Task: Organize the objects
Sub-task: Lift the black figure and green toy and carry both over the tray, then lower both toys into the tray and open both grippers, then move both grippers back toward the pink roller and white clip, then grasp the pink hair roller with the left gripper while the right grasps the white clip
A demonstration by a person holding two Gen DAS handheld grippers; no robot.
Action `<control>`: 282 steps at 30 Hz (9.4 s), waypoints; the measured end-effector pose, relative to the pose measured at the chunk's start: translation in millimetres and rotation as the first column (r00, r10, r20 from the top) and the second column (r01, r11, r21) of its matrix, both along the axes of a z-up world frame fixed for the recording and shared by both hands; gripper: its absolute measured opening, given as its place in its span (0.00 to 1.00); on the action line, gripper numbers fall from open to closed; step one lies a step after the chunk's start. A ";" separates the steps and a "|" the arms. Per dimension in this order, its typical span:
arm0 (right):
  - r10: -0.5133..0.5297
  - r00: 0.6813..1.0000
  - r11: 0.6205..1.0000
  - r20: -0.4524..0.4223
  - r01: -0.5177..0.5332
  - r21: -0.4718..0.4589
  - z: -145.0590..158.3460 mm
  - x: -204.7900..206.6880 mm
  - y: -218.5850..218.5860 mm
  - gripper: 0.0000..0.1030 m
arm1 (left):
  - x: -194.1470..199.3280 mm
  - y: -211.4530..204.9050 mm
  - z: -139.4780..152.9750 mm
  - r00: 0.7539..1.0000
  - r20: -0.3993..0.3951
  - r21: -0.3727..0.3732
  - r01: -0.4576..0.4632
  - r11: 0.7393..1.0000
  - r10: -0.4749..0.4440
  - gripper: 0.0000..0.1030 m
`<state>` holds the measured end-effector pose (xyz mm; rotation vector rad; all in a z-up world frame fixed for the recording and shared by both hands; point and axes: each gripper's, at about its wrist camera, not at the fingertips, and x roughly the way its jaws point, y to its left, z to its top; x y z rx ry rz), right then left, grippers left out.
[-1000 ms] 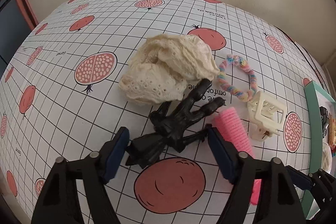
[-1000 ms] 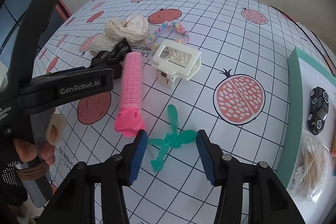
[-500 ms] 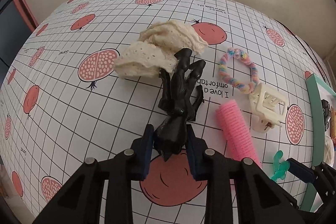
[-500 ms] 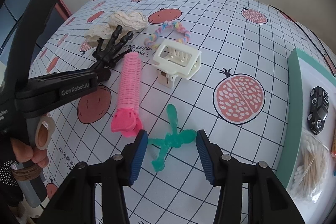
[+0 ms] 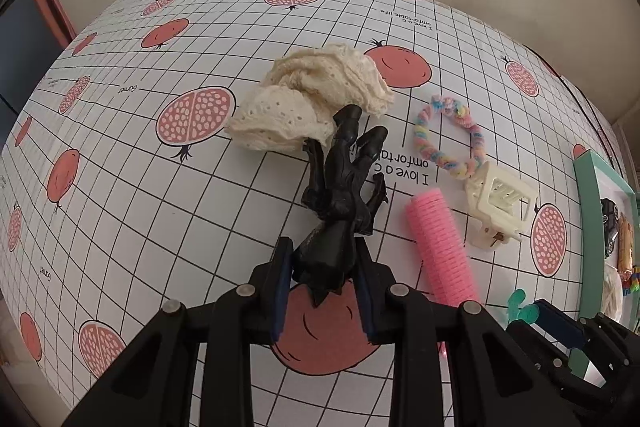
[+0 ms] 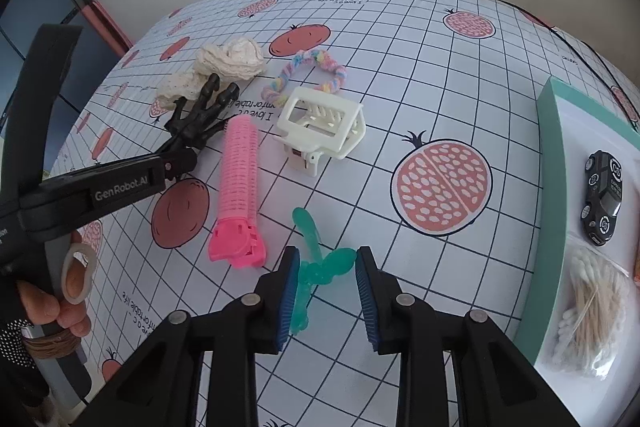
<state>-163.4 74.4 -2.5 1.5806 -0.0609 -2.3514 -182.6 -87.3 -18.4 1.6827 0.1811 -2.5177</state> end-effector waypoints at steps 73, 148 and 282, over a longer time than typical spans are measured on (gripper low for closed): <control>-0.489 0.872 0.872 -0.015 0.487 -0.054 12.6 43.1 271.1 0.30 | -3.2 260.4 30.2 0.926 -0.204 0.184 0.354 0.917 -0.317 0.29; -0.506 0.854 0.859 -0.119 0.512 0.026 25.7 33.5 254.4 1.00 | -9.4 189.3 22.0 0.994 -0.112 0.031 0.014 0.999 -0.011 0.96; -0.239 0.963 0.967 -0.121 0.247 0.060 -10.4 -61.9 35.2 0.59 | -11.5 44.9 -11.5 0.994 0.044 0.057 -0.104 0.993 0.101 0.32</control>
